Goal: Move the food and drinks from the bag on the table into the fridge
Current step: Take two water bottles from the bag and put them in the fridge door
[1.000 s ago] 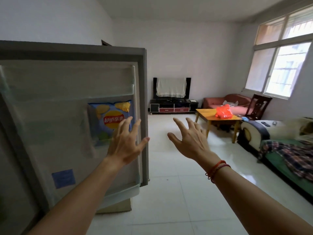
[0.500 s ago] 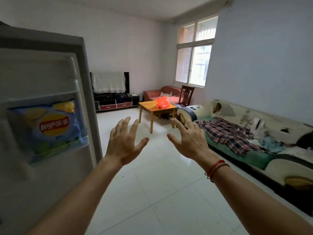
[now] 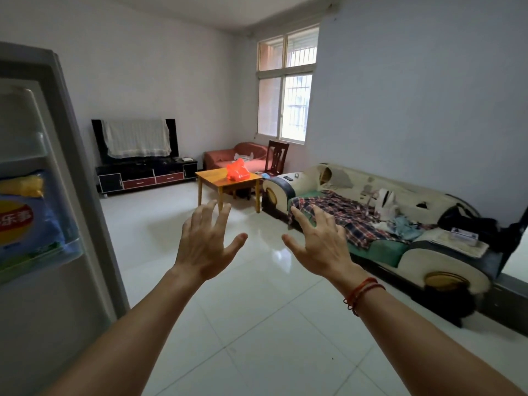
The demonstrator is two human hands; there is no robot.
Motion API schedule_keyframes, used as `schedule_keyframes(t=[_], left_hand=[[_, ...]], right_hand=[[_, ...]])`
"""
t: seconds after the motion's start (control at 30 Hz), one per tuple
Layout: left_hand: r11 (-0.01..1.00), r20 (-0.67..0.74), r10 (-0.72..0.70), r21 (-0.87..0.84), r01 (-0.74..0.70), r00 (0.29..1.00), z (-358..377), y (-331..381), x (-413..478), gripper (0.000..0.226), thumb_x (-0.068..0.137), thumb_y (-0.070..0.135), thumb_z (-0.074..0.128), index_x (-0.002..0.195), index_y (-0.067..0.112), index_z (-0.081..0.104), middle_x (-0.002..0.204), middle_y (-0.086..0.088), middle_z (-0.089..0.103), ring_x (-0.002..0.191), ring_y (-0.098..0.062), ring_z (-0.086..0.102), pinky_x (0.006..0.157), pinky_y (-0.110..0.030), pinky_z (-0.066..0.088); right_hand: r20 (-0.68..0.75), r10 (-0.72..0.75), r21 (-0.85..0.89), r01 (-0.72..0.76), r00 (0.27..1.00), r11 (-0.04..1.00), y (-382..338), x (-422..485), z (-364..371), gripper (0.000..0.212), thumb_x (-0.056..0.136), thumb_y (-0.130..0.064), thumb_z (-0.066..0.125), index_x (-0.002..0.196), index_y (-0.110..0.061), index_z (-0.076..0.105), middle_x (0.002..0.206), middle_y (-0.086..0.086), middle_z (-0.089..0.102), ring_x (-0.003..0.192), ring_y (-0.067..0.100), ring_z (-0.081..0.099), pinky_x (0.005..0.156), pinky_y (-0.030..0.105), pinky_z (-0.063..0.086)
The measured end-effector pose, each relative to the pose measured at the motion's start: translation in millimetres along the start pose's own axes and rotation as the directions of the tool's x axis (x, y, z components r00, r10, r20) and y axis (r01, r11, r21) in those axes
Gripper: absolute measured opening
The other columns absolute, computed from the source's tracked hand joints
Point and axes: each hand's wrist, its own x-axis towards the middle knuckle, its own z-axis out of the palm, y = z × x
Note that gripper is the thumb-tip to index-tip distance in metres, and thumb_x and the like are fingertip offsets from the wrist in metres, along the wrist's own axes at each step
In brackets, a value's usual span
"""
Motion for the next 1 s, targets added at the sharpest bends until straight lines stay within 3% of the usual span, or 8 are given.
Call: schedule_keyframes(t=[0.67, 1.0], left_hand=[[0.997, 0.066, -0.041, 0.063, 0.037, 0.997, 77, 45, 47, 0.079, 0.085, 0.068, 0.030, 0.145, 0.017, 0.040, 0.149, -0.015, 0.038, 0.137, -0.034, 0.035, 0.100, -0.052, 0.040], [0.996, 0.141, -0.054, 0.071, 0.045, 0.989, 157, 3, 100, 0.081, 0.086, 0.069, 0.030, 0.147, 0.017, 0.037, 0.151, -0.015, 0.035, 0.139, -0.034, 0.032, 0.102, -0.052, 0.039]], right_hand=[[0.038, -0.035, 0.020, 0.034, 0.999, 0.999, 81, 58, 38, 0.069, 0.096, -0.063, 0.044, 0.157, -0.038, 0.023, 0.160, 0.016, 0.025, 0.141, 0.036, 0.032, 0.111, 0.052, 0.030], [0.139, -0.052, 0.012, 0.051, 0.989, 0.999, 96, 137, 110, 0.068, 0.098, -0.062, 0.042, 0.158, -0.036, 0.023, 0.163, 0.017, 0.020, 0.145, 0.037, 0.026, 0.114, 0.054, 0.026]])
